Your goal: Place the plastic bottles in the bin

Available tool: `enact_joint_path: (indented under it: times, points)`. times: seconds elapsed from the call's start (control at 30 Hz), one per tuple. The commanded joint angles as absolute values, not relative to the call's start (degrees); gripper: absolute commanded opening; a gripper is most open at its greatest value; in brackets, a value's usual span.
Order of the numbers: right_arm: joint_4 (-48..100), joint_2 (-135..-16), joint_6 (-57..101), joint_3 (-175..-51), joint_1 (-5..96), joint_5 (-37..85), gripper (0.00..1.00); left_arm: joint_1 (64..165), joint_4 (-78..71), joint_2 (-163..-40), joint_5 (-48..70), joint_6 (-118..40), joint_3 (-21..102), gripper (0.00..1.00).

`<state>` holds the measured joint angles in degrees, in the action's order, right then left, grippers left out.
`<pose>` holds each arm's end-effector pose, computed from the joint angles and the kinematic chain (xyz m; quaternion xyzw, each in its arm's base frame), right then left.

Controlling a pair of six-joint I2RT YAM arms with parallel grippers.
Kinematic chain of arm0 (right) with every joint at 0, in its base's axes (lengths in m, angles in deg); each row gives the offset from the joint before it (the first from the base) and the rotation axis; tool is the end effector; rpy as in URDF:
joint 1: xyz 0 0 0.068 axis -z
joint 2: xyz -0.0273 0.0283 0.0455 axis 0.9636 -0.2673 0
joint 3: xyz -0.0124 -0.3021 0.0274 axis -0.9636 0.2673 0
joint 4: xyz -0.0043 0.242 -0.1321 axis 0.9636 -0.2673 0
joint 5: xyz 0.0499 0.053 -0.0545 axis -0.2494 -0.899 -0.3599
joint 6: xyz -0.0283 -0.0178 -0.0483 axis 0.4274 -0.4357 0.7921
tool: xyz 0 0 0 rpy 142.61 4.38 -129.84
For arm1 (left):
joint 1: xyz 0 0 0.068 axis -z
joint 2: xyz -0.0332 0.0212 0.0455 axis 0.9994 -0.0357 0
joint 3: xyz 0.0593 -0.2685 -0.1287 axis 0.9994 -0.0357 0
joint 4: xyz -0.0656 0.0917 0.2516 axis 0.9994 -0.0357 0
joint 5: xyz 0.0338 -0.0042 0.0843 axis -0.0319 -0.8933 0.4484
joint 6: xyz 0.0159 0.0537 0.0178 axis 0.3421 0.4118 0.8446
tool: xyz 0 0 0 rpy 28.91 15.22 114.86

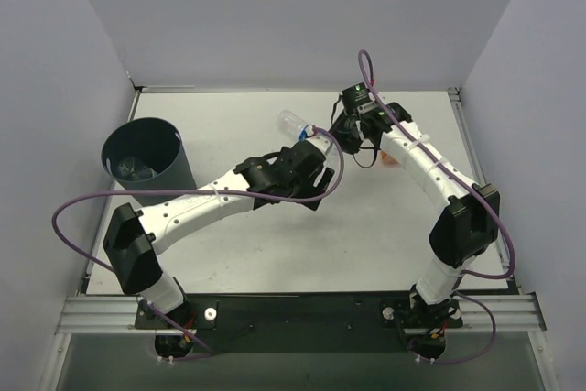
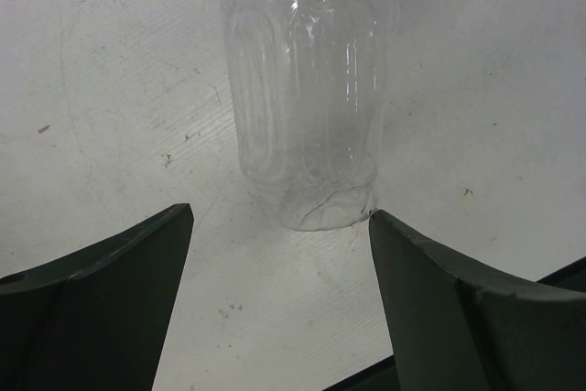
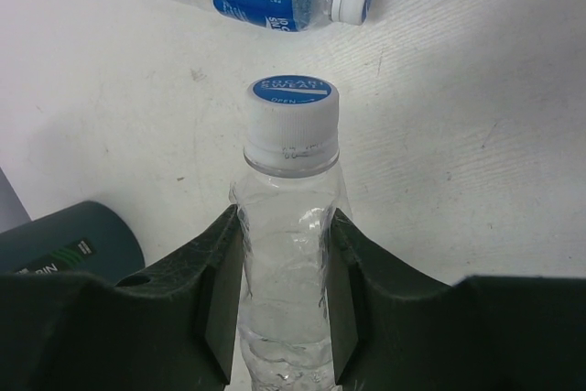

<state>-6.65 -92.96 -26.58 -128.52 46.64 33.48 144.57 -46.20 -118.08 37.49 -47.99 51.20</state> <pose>0.3697 0.1940 0.3587 0.2224 0.8785 0.2717 0.3239 0.2160 -0.3034 0.3383 0.2352 0.8981 -0.0944 0.3593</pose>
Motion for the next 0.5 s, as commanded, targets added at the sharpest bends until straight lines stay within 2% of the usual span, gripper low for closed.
enact_joint_path:
  times: [0.0, 0.27, 0.47]
  points:
    - [-11.89, -93.64, -29.68, -130.14, 43.38, 26.71, 0.00, 143.94, -33.22, -115.11, 40.02, -46.95, 52.97, 0.91]
    - [-11.89, -94.96, -29.33, -130.93, 42.68, 24.33, 0.00, 143.06, -30.40, -113.61, 37.82, -47.21, 51.56, 0.95]
    - [-11.89, -94.52, -29.07, -131.37, 42.50, 25.03, 0.00, 142.80, -37.68, -116.69, 41.15, -48.17, 55.69, 0.92]
